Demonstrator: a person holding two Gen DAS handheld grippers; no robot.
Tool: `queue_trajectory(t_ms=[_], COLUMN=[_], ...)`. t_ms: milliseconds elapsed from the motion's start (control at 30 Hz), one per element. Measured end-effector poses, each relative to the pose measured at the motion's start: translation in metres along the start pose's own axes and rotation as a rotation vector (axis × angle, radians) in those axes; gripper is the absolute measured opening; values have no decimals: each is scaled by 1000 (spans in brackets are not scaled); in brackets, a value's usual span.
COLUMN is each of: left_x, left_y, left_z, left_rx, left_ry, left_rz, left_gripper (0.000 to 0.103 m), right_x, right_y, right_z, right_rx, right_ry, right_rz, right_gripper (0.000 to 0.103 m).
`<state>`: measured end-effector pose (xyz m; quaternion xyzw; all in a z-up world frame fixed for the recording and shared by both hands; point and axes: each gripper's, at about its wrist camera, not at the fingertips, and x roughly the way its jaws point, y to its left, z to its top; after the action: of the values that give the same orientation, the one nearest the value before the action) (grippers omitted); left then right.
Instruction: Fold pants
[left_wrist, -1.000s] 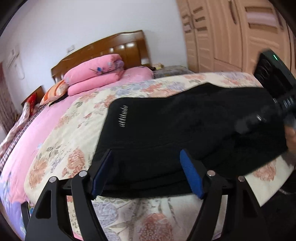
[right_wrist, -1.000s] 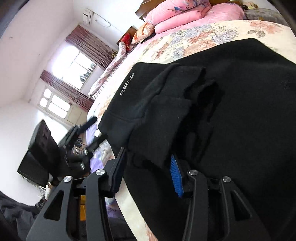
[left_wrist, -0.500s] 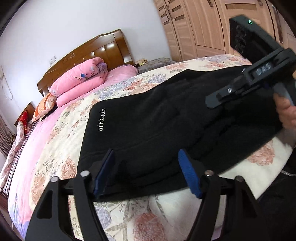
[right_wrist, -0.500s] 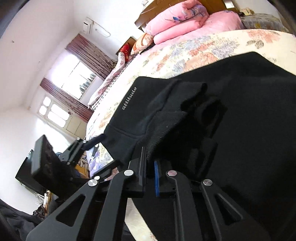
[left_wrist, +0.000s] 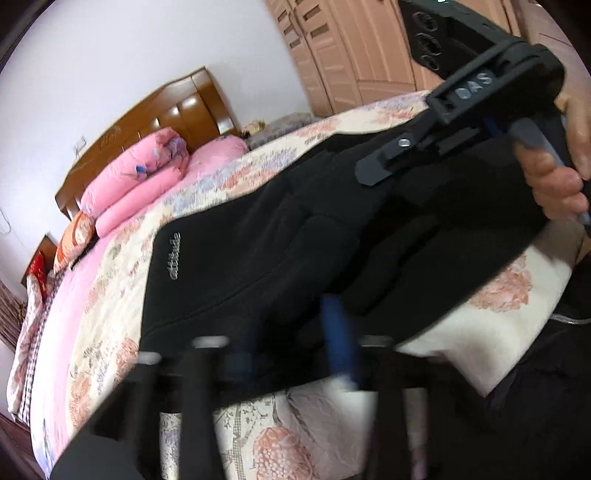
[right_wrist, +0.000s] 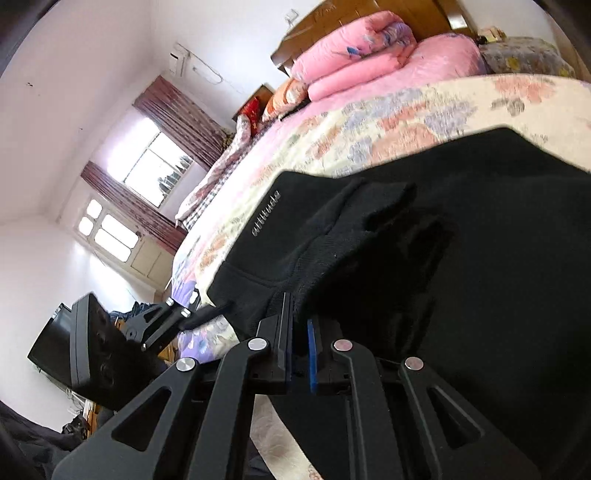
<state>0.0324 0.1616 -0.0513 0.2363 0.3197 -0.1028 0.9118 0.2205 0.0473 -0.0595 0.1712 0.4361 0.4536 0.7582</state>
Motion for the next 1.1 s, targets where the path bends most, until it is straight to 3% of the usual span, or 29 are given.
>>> queue_trajectory(t_ms=[33, 67, 200, 300, 367, 433, 667, 767, 833, 867, 933, 1000, 1033, 1100], left_x=[-4, -5, 8, 10, 12, 17, 6, 27, 27, 26, 16, -3, -15, -26], left_y=[-2, -2, 8, 15, 20, 24, 7, -5, -7, -5, 7, 21, 37, 65], left_z=[1, 3, 5, 5, 5, 4, 1, -7, -8, -7, -6, -5, -5, -10], left_rx=[8, 11, -18, -44, -59, -66, 59, 72, 76, 65, 20, -61, -141, -299], left_ry=[-25, -33, 7, 2, -1, 13, 22, 73, 47, 53, 56, -1, -42, -86], left_rz=[24, 36, 46, 32, 41, 50, 74, 73, 105, 100, 65, -5, -28, -26], left_gripper=[85, 85, 64, 61, 49, 16, 13, 18, 23, 26, 64, 80, 93, 101], right_x=[-5, -7, -16, -19, -22, -19, -25, -1, 8, 5, -6, -21, -30, -34], right_y=[3, 5, 14, 14, 14, 17, 15, -8, -18, -19, -15, -14, -16, -23], right_z=[2, 4, 8, 7, 4, 3, -16, -30, -35, -34, -30, -25, -23, -21], right_rx=[-7, -13, -40, -41, -35, -38, -77, -45, -18, -13, -34, -44, -37, -5], right_ry=[-13, -22, -44, -39, -38, -37, -10, 85, 132, 128, 122, 86, 64, 75], right_rz=[7, 12, 33, 28, 33, 33, -24, -99, -98, -99, -137, -154, -151, -119], right_gripper=[9, 9, 9, 9, 9, 9, 8, 9, 9, 21, 35, 93, 97, 94])
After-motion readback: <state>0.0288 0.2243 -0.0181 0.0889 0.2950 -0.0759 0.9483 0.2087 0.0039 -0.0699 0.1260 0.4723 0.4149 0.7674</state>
